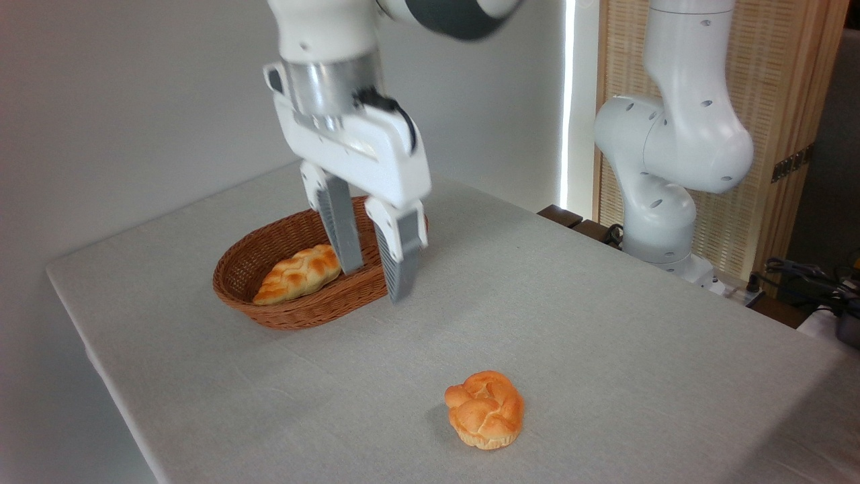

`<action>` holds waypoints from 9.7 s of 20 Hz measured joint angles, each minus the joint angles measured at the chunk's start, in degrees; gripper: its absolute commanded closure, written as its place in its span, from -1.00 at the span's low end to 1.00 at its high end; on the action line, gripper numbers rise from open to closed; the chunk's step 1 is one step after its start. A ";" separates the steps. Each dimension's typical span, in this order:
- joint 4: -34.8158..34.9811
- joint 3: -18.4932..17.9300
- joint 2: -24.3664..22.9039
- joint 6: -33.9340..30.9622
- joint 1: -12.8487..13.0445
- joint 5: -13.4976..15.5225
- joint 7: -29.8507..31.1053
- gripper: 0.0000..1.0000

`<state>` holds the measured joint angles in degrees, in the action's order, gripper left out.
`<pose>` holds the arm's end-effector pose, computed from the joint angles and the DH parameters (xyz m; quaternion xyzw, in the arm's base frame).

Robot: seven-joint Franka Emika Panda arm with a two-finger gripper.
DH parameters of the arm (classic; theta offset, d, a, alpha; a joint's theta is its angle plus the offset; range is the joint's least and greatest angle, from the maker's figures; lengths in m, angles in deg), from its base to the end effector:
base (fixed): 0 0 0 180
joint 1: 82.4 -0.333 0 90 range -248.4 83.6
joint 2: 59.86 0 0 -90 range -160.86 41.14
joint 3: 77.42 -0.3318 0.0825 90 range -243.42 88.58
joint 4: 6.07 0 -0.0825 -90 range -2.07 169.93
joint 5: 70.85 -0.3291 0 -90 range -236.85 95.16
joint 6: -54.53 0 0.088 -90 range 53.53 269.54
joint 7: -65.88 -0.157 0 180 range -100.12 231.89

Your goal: Put bread into the basket

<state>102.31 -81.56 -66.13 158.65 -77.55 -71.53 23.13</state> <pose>0.4784 -0.0030 0.5295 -0.9282 0.3716 -0.0156 0.0080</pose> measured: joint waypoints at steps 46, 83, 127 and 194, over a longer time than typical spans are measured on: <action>22.20 -7.10 -1.08 21.79 0.21 -9.53 -9.40 0.65; -0.99 27.66 5.72 -4.88 0.75 4.06 21.88 -0.67; -17.63 6.77 3.35 -17.69 -3.81 3.06 -2.31 -1.00; -17.58 4.61 6.07 -13.01 -0.76 2.43 3.33 -1.00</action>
<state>84.73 -76.95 -60.06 145.63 -78.31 -69.10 26.46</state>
